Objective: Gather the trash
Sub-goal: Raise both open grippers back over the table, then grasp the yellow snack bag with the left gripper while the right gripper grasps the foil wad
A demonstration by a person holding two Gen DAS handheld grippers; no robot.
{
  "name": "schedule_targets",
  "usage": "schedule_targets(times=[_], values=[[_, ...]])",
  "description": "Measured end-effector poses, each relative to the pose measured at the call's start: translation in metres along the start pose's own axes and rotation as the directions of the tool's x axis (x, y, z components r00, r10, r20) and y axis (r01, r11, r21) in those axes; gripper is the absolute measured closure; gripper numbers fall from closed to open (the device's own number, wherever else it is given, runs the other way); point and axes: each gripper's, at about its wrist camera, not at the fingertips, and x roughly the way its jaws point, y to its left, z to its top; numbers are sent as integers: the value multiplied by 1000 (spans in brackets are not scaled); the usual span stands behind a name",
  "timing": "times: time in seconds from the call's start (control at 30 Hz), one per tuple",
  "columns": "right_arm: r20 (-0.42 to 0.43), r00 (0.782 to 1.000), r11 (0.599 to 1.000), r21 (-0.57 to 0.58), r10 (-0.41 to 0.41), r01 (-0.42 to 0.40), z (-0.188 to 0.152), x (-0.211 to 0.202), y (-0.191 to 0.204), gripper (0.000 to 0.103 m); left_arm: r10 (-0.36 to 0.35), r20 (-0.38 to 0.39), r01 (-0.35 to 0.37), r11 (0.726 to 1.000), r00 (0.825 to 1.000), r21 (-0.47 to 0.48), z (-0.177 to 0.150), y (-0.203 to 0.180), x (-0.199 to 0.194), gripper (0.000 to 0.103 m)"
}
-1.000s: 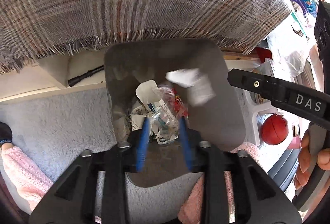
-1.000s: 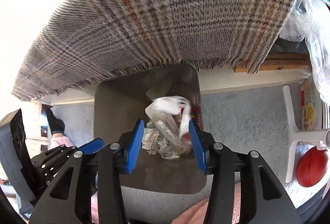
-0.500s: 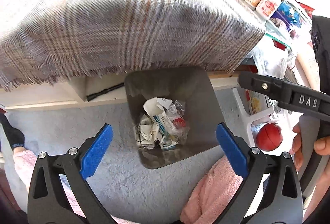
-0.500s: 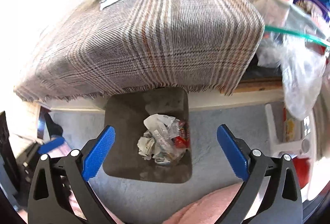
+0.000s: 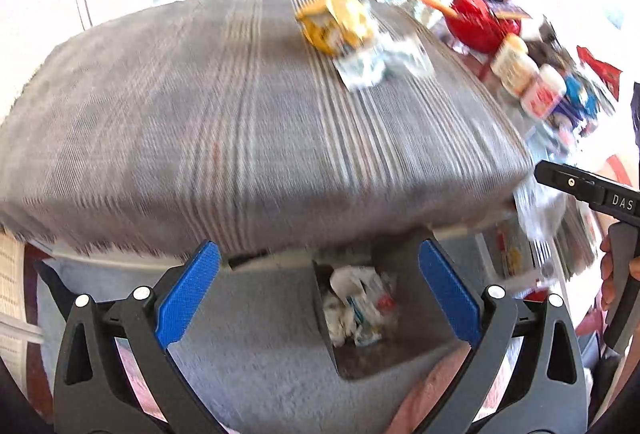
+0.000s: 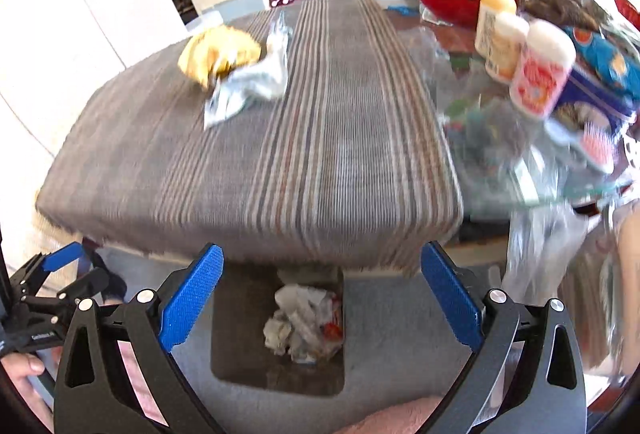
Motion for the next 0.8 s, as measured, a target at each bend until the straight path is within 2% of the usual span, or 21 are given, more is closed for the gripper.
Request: schedule_targets(times=[0.4, 0.47, 0.57, 0.67, 0.73, 0.8], values=[[37, 999, 997, 70, 24, -27, 135, 41, 0, 4, 19, 94, -17, 1000, 995, -25, 130, 3, 27, 8], [41, 999, 995, 97, 12, -16, 161, 54, -2, 4, 29, 95, -29, 1000, 995, -4, 151, 0, 36, 8], [40, 999, 995, 95, 36, -40, 191, 74, 1, 4, 41, 106, -46, 998, 994, 45, 175, -9, 51, 8], [-1, 999, 995, 87, 47, -47, 215, 102, 9, 5, 32, 114, -41, 996, 993, 80, 192, -14, 69, 8], [-17, 999, 996, 70, 51, -50, 226, 118, 15, 13, 37, 117, -49, 993, 992, 103, 195, -16, 79, 8], [-47, 996, 995, 61, 78, -75, 234, 136, 22, 37, 33, 102, -45, 991, 994, 123, 199, -18, 89, 8]])
